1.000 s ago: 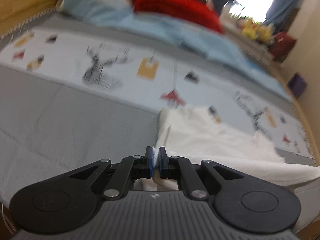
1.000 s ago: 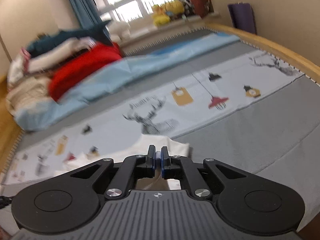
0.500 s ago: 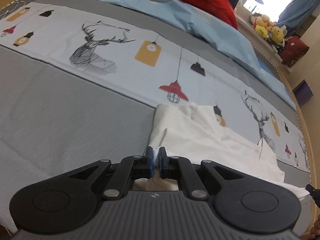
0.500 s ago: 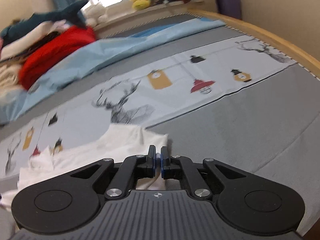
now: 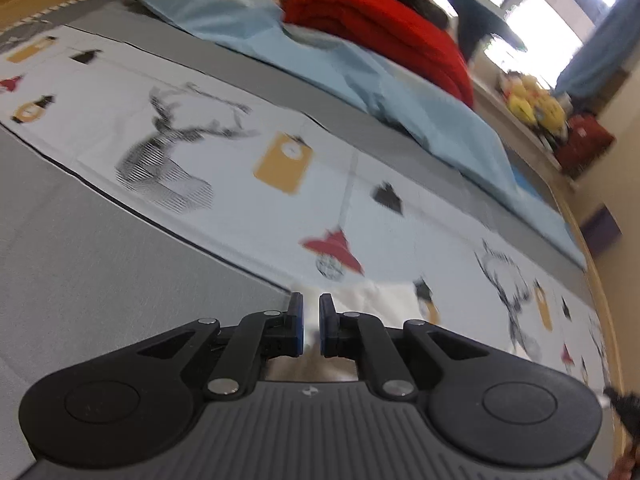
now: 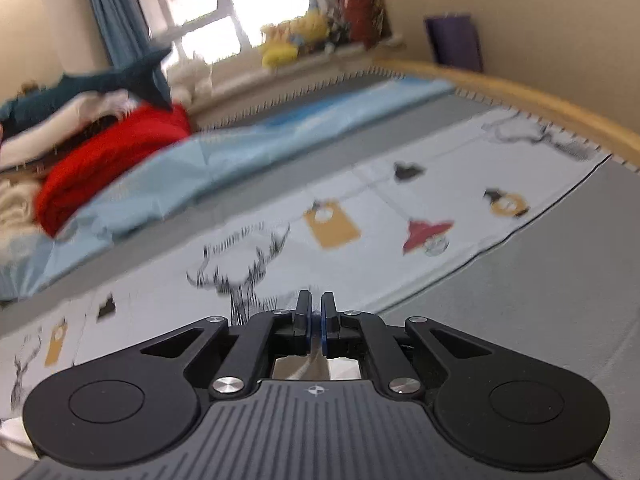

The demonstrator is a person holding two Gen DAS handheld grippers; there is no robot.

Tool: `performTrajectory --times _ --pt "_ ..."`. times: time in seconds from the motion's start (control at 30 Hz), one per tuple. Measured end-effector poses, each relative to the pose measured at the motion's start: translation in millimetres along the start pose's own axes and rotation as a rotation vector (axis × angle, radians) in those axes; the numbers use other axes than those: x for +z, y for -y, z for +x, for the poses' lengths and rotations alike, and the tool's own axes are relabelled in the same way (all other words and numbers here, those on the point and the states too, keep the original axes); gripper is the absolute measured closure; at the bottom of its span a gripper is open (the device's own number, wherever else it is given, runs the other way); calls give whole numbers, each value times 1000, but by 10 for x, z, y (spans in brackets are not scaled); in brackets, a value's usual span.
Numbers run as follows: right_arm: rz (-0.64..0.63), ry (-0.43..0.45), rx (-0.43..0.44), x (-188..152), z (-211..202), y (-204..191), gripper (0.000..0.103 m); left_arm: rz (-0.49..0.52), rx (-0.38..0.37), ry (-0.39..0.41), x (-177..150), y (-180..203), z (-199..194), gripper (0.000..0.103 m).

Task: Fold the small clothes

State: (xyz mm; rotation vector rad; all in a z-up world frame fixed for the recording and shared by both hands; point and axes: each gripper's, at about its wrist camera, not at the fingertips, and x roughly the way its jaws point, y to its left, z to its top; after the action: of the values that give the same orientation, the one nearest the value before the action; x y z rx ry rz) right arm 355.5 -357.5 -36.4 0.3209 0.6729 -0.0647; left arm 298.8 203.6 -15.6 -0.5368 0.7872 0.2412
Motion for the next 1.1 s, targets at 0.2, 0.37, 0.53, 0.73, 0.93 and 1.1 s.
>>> performTrajectory --times 0.2,0.37,0.53,0.73,0.93,1.1 --pt "63 3 -32 61 50 222 96 -26 -39 -131 -4 -143 178 95" --pt "12 -144 67 -36 227 292 87 50 -19 -180 -79 -72 326 78" --pt "-106 -226 88 -158 427 107 80 45 -12 -164 -70 21 451 61" --pt "-145 -280 67 -223 674 -47 73 83 -3 -180 -54 221 677 56" --pt "-166 -292 42 -221 886 -94 73 127 15 -184 -41 310 880 56" --pt "-180 -283 54 -200 1006 -162 73 187 3 -170 -28 379 978 56"
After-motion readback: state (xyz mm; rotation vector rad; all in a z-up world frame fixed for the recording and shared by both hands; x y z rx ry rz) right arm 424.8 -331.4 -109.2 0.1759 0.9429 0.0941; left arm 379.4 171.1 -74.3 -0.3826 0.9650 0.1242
